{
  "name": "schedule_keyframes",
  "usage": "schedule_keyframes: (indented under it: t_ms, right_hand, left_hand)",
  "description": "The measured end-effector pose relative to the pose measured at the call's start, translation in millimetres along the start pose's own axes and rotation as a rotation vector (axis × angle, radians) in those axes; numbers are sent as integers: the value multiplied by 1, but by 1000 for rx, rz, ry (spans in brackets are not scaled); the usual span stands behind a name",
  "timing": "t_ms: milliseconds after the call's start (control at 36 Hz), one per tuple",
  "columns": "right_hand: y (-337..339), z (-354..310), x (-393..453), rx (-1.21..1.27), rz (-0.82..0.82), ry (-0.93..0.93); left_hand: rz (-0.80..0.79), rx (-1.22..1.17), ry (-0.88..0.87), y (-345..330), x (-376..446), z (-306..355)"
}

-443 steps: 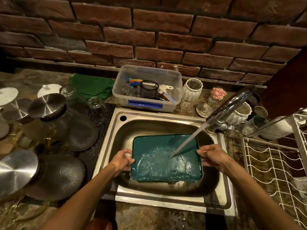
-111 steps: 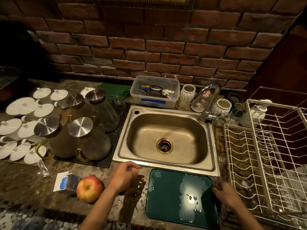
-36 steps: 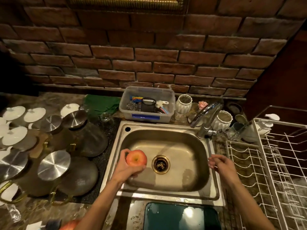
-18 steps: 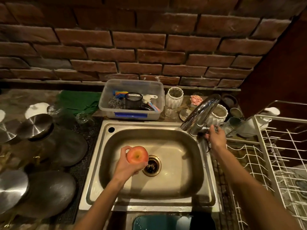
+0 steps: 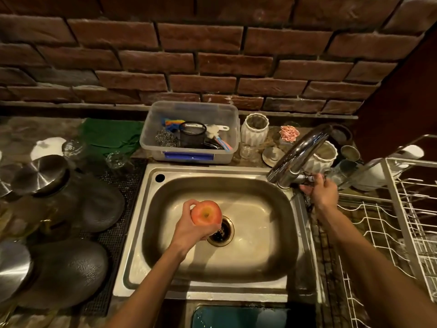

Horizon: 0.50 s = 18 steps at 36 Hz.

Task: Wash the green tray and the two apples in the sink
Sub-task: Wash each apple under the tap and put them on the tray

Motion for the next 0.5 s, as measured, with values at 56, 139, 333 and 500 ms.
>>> schedule_keyframes:
  t_ms: [56, 139, 333, 500]
  right_hand:
    - [-2, -2, -2, 29, -14, -13]
    - [-4, -3, -5, 53, -33, -18]
    - [2, -1, -2, -58, -65, -23]
    - [1, -4, -4, -61, -75, -26]
  left_hand:
    - [-4, -7, -4, -1, 1, 0]
    - [-13, -18, -7, -4, 2, 0]
    - [-57, -17, -7, -9, 2, 0]
    - [-70, -32, -7, -10, 4, 2]
Point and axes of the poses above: each hand's wrist, its own x-axis towards the middle knuckle, its own y-axis out of the back of the hand, z = x × y, the point moved 10 cm from there along x, towards the middle knuckle, and after that the axes turned 11 degrees about y, right-handed, at the moved point
